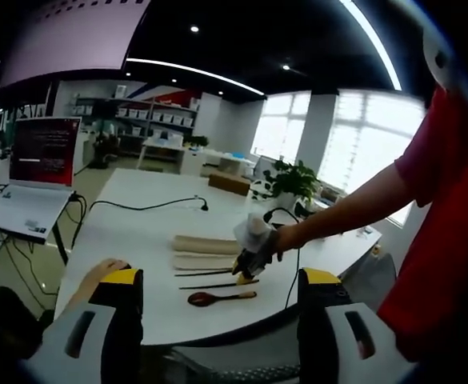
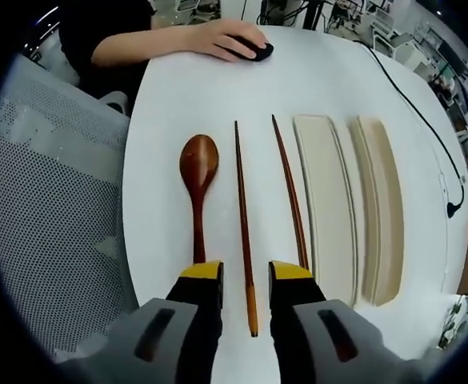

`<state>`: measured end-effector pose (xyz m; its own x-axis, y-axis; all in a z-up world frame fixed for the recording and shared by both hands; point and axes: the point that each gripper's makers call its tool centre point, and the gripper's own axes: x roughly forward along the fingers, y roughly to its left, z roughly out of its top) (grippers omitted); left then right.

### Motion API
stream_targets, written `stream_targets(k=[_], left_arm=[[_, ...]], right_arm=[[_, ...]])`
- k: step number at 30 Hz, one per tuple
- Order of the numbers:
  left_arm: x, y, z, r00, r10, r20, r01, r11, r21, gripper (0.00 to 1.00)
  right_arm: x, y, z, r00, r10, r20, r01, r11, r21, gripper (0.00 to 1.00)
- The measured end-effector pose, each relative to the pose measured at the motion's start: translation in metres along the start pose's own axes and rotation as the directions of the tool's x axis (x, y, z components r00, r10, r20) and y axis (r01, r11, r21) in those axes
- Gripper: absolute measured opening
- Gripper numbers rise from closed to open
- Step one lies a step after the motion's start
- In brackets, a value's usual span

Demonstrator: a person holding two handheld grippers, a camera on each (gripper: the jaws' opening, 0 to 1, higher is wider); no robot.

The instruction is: Arrange the utensils inside the cutlery case until each visible utensil rests in its matching compartment.

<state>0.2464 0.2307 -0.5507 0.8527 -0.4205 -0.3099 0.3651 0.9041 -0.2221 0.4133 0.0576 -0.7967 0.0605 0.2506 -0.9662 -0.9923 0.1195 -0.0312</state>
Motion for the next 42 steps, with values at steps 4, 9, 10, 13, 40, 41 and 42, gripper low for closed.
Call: stream_targets(k=[4, 9, 10, 13, 40, 41, 42], left_arm=[[-0.001, 0.002, -0.003, 1.000, 0.000, -0.014, 0.000, 1.000, -0.002, 0.81], [-0.004, 0.004, -0.004, 1.000, 0.012, -0.014, -0.012, 1.000, -0.006, 0.80], [-0.004, 0.004, -0.004, 1.000, 0.012, -0.014, -0.012, 1.000, -0.005, 0.80], [-0.004, 0.004, -0.006, 1.000, 0.014, -0.022, -0.014, 1.000, 0.001, 0.80], [-0.002, -0.005, -0.011, 0.998, 0.012, -0.066, -0.009, 0.999, 0.048, 0.76], [-0.002, -0.005, -0.011, 0.998, 0.014, -0.065, -0.011, 0.999, 0.045, 0.76], [-0.002, -0.004, -0.010, 0.998, 0.015, -0.063, -0.012, 0.999, 0.042, 0.76]], right_arm=[[0.001, -0.002, 0.003, 1.000, 0.000, 0.009, 0.000, 1.000, 0.019, 0.18], [0.001, 0.001, 0.006, 1.000, 0.008, 0.004, -0.008, 1.000, 0.011, 0.18], [0.001, 0.002, 0.007, 1.000, 0.008, 0.004, -0.008, 1.000, 0.011, 0.18], [0.001, 0.001, 0.008, 1.000, 0.012, 0.006, -0.012, 1.000, 0.004, 0.18], [0.010, -0.003, 0.005, 1.000, 0.001, 0.004, -0.001, 1.000, 0.002, 0.13], [0.011, -0.004, 0.003, 1.000, 0.001, 0.000, -0.001, 1.000, 0.002, 0.13], [0.010, -0.006, 0.000, 1.000, -0.015, -0.008, 0.015, 1.000, -0.001, 0.11]])
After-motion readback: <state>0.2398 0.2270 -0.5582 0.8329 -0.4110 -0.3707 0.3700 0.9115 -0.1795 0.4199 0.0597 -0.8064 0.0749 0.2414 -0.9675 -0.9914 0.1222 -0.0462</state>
